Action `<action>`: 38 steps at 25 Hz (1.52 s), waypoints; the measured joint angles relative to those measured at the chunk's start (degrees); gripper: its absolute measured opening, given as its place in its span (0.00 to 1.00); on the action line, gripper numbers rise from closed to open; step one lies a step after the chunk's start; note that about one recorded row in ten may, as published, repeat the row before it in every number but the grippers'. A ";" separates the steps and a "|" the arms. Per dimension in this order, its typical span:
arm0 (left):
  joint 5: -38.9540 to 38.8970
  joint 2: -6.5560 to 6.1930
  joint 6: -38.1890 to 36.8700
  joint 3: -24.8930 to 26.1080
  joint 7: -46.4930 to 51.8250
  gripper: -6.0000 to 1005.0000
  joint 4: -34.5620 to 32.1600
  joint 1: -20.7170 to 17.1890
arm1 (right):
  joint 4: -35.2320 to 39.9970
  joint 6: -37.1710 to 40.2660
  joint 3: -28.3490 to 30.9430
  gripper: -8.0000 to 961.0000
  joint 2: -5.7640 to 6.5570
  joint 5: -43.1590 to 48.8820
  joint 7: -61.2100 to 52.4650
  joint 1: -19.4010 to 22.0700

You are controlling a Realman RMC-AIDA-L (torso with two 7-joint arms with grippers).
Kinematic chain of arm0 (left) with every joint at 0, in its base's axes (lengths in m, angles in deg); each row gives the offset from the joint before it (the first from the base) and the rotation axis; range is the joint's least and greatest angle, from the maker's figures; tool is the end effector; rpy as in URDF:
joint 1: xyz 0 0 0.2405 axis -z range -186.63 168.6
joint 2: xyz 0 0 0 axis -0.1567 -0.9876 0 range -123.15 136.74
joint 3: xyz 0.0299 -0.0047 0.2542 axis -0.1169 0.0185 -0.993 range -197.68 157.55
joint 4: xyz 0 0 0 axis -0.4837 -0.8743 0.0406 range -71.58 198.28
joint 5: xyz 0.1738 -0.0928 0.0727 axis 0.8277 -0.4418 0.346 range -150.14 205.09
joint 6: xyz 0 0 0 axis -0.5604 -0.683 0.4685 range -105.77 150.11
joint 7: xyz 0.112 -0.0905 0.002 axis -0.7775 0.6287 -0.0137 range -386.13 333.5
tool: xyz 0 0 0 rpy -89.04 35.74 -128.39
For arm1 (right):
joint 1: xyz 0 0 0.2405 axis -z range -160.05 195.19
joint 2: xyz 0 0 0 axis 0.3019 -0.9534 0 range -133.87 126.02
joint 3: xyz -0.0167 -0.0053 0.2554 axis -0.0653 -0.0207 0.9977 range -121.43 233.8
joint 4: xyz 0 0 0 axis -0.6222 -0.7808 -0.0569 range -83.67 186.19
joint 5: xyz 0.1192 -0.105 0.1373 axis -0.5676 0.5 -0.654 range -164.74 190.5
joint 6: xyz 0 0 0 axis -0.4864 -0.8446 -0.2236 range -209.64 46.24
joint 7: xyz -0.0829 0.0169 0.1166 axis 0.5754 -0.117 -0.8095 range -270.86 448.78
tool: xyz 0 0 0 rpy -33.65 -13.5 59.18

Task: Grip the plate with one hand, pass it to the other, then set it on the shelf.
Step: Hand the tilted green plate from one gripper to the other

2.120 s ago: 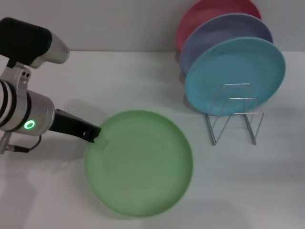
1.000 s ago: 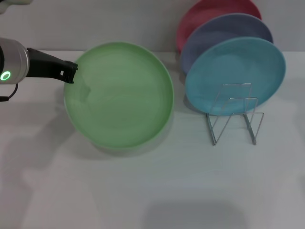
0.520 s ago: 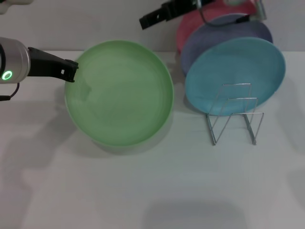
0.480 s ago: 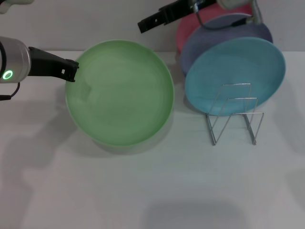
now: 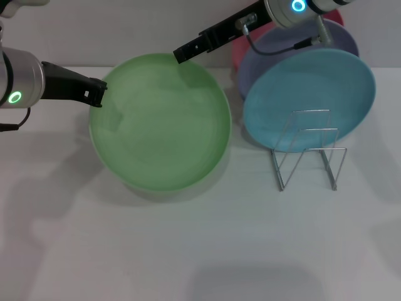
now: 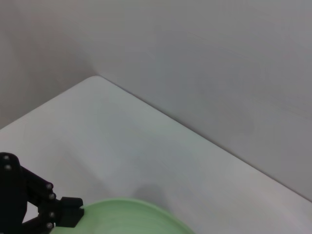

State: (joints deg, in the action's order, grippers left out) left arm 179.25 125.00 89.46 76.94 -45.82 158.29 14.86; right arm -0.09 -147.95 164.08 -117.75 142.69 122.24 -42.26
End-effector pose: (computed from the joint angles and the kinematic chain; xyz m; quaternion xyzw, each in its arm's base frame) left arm -0.1559 0.3755 0.0497 -0.8633 -0.3233 0.0046 0.3874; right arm 0.0594 0.4607 -0.0013 -0.9288 0.3063 0.0443 0.2038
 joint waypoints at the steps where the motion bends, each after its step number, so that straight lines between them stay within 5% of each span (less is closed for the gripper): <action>1: 0.00 0.00 -0.02 0.01 0.00 0.03 -0.04 0.05 | 0.30 -0.02 -0.01 0.84 -0.05 -0.02 0.23 -0.01; 23: -0.10 0.10 -0.50 -0.37 -0.01 0.03 -0.50 0.23 | 3.54 2.86 -2.52 0.84 -1.15 -0.17 1.55 0.01; 26: -0.15 0.09 -0.50 -0.41 -0.01 0.03 -0.49 0.16 | 3.54 3.19 -2.73 0.67 -1.14 -0.18 1.57 0.20; 31: -0.17 0.10 -0.36 -0.41 -0.01 0.03 -0.30 0.17 | 3.54 3.64 -2.91 0.54 -1.14 -0.16 1.39 0.23; 38: -0.17 0.10 -0.16 -0.41 -0.01 0.03 -0.15 0.24 | 3.54 3.74 -2.89 0.49 -1.13 -0.20 1.37 0.36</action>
State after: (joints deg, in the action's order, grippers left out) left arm 179.08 125.09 89.30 76.52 -45.83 158.14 15.09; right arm 3.45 -144.21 161.19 -118.88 142.49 123.60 -41.89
